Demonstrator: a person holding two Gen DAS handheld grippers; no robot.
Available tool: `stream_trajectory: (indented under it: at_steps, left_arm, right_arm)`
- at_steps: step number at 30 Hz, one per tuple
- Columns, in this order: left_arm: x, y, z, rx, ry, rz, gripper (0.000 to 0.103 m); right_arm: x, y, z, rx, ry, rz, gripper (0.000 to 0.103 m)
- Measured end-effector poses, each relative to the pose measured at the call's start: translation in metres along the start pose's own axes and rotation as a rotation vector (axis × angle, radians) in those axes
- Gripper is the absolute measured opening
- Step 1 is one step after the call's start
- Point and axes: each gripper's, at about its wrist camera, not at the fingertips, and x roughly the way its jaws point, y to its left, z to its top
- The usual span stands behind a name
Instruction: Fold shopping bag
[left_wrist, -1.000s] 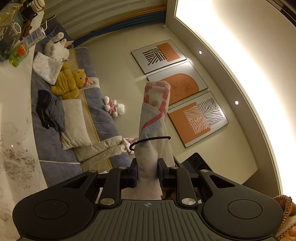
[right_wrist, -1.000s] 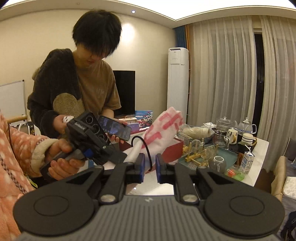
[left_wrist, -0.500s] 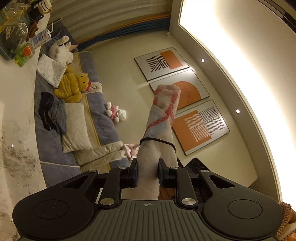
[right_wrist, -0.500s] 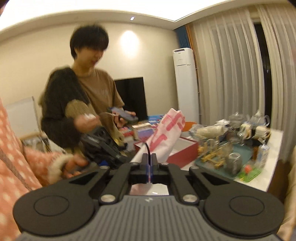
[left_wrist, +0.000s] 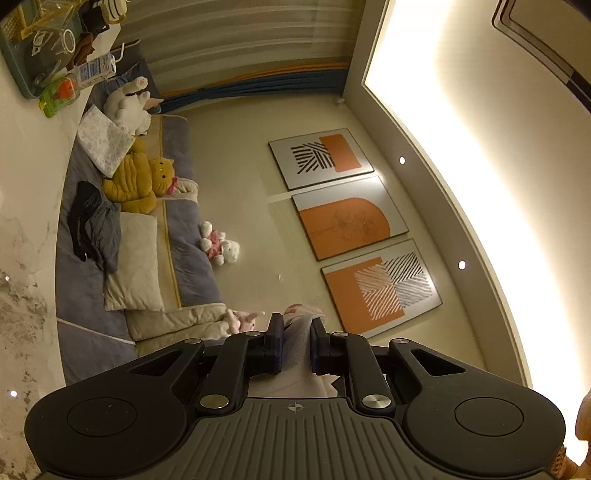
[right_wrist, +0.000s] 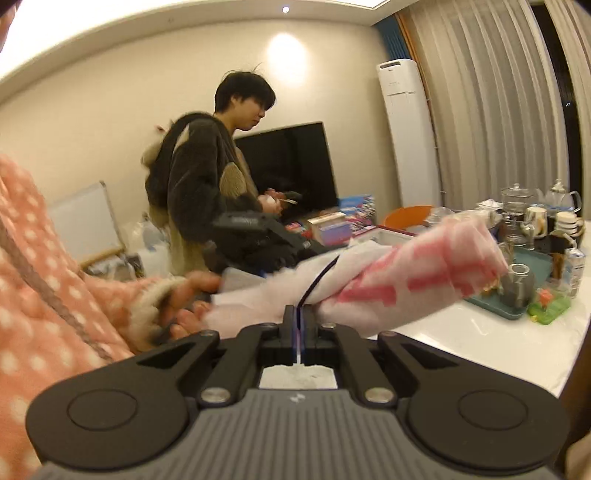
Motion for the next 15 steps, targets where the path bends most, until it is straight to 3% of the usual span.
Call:
stream_trajectory:
  at_steps: [3,5,8,10,12,15]
  left_arm:
    - [-0.012,0.006,0.002,0.023,-0.029,0.042,0.014]
    - [-0.021,0.018,0.007,0.013,-0.038,0.116,0.014]
    - [-0.021,0.036,0.014,0.085,-0.014,0.317,0.014]
    - [-0.017,0.055,0.020,0.113,-0.009,0.435,0.014]
    - [-0.009,0.074,0.024,0.161,0.008,0.603,0.015]
    - [0.007,0.095,0.023,0.227,0.117,0.815,0.015]
  right_arm:
    - [-0.007,-0.012,-0.008,0.100,-0.080,0.047,0.018]
    - [-0.007,-0.026,-0.017,0.184,-0.115,0.072,0.051]
    - [0.014,-0.052,-0.041,0.336,-0.093,0.032,0.048]
    - [0.041,-0.066,-0.062,0.420,-0.037,-0.012,0.048]
    - [0.069,-0.079,-0.084,0.482,0.040,-0.079,0.048]
    - [0.098,-0.087,-0.106,0.541,0.142,-0.206,0.048]
